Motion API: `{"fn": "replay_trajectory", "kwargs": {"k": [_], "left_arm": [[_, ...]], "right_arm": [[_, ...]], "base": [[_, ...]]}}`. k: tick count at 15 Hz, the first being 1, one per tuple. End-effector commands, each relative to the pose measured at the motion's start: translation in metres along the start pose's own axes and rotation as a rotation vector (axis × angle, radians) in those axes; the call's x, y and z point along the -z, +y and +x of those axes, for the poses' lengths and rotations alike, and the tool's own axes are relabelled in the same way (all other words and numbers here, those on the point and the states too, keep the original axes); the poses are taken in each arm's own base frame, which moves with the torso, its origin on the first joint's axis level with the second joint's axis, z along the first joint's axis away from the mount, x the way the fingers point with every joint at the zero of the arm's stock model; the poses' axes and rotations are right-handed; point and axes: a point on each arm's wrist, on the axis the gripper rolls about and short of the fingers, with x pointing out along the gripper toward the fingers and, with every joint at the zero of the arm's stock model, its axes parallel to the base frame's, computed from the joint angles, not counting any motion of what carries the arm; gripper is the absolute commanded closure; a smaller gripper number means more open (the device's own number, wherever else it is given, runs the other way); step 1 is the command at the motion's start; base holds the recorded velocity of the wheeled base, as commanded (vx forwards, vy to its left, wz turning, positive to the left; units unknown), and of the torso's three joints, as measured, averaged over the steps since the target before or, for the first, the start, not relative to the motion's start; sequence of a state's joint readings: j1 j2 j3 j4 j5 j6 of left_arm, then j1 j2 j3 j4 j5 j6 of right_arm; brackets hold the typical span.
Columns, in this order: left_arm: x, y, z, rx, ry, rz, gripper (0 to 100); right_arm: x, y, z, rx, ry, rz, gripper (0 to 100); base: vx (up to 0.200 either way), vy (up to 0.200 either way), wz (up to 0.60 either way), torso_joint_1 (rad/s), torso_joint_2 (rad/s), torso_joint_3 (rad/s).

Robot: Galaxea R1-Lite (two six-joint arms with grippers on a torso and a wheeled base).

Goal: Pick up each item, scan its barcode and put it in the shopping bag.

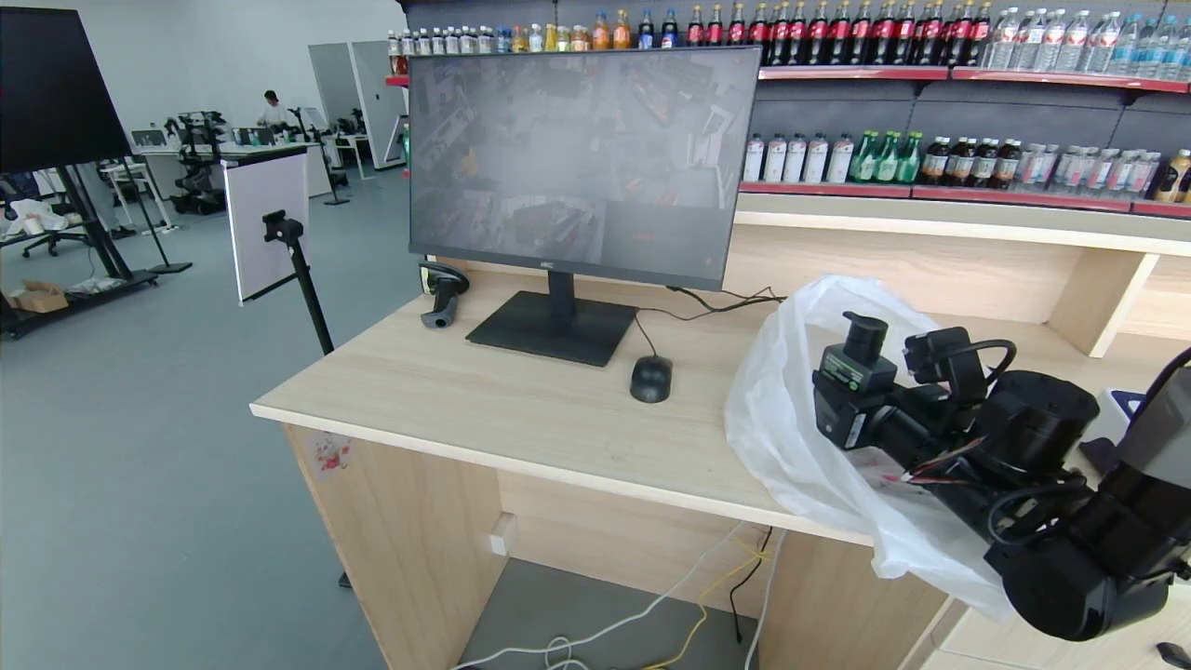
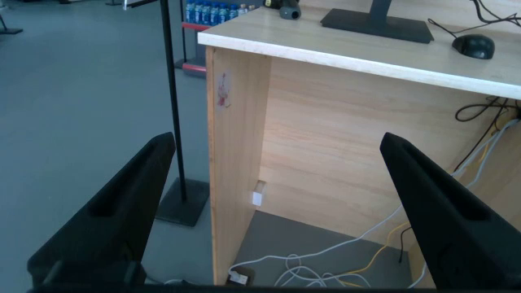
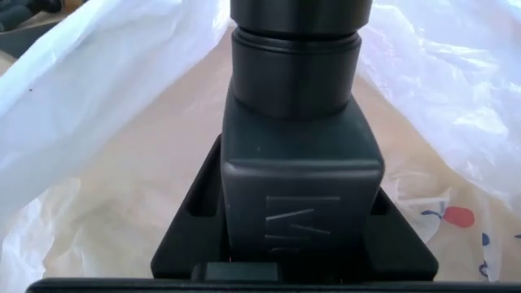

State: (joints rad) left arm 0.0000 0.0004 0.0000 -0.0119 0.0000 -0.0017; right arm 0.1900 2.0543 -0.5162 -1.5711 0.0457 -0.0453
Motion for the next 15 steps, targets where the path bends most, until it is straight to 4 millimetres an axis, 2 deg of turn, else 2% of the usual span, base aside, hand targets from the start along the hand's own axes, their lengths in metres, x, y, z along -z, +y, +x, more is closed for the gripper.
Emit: {"fn": "replay_trajectory", "kwargs": {"k": [1,11,12,15], "left_arm": [[0.0000,0.0000,0.0000,0.000,-0.001,0.000,0],[0.0000,0.0000,0.0000,0.000,-0.001,-0.001,0],[0.0000,0.0000,0.0000,0.000,-0.001,-0.001,0],[0.0000,0.0000,0.0000,0.000,-0.001,-0.001,0]], "right_arm": [[0.0047,0.0003,-0.0010,-0.001,0.019,0.000,100],[0.0129,0.0015,-0.0079,-0.005,0.063,0.002,100],[0.0129,0.0015,-0.0079,-0.005,0.063,0.002,0],[0.0107,0.0019,-0.0087,-0.006,0.057,0.002,0]], "base": [[0.000,0.000,0.00,0.000,0.00,0.000],[0.000,0.000,0.00,0.000,0.00,0.000],[0.000,0.000,0.00,0.000,0.00,0.000],[0.000,0.000,0.00,0.000,0.00,0.000]]}}
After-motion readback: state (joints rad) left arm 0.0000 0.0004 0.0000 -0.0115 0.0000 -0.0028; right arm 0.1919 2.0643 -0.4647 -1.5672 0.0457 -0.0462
